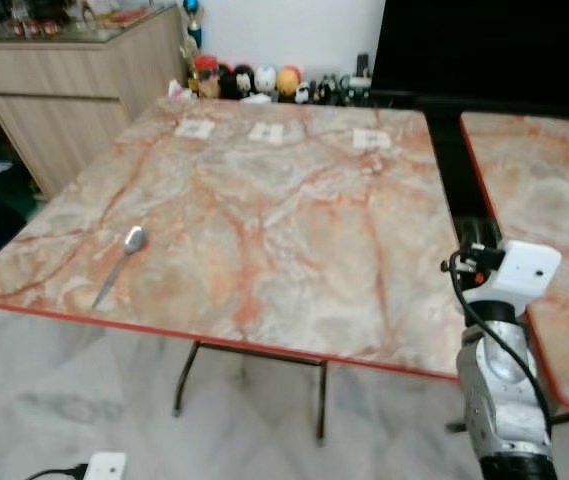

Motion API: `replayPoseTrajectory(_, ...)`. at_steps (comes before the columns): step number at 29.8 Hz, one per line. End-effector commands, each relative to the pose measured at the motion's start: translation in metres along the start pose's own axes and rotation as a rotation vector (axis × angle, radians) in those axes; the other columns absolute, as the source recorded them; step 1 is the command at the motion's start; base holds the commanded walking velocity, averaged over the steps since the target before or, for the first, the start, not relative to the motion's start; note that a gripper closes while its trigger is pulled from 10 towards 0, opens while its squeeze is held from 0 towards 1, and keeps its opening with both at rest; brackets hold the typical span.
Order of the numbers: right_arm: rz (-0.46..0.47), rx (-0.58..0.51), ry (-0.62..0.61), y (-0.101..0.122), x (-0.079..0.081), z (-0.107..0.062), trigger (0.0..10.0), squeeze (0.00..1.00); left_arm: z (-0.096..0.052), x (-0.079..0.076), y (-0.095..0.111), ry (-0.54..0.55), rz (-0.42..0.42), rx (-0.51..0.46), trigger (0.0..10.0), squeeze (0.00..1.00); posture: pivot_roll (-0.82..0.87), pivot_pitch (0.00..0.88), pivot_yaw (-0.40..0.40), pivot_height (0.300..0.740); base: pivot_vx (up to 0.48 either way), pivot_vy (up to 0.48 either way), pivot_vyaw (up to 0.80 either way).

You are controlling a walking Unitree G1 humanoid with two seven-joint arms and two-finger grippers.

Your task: Setting the table

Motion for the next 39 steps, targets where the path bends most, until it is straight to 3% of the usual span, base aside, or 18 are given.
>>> replayPoseTrajectory(1,0.01,-0.024,0.018,0.006,0.006,0.003,10.0,1.0,0.0,0.004,0.0,0.006,0.004,0.002,10.0,0.0,0.05,0.0,-0.013,0.74,0.0,0.48,0.0)
replayPoseTrajectory(6,0.008,-0.009,0.01,0.003,0.006,0.003,10.0,1.0,-0.001,0.004,-0.002,0.007,0.004,0.006,10.0,0.0,0.05,0.0,-0.012,0.74,0.0,0.48,0.0)
replayPoseTrajectory(7,0.005,-0.006,0.01,0.002,0.006,0.003,10.0,0.29,-0.001,0.003,-0.002,0.007,0.004,0.006,10.0,0.0,0.05,0.0,-0.012,0.74,0.0,0.48,0.0)
replayPoseTrajectory(8,0.005,-0.006,0.01,0.002,0.006,0.003,10.0,0.29,-0.001,0.003,-0.002,0.007,0.004,0.006,10.0,0.0,0.05,0.0,-0.012,0.74,0.0,0.48,0.0)
replayPoseTrajectory(9,0.005,-0.004,0.009,0.002,0.006,0.003,10.0,0.0,-0.001,0.003,-0.002,0.007,0.003,0.006,10.0,0.0,0.05,0.0,-0.012,0.74,0.0,0.48,0.0)
replayPoseTrajectory(39,0.01,0.02,0.001,-0.005,0.008,0.003,10.0,0.0,-0.001,0.006,-0.001,0.014,-0.005,0.001,10.0,0.0,0.06,0.0,-0.015,0.74,0.0,0.48,0.0)
Point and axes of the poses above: a point about 5 cm out from each wrist's last joint towards the gripper, its own z axis pointing out of the wrist towards the gripper, its own y axis along the axis of the wrist's last joint, x = y × z, the point moved 2 cm from there along z, pointing out of the wrist towards the gripper, and after that the axes turned 15 degrees about z, right-handed, at the moved point
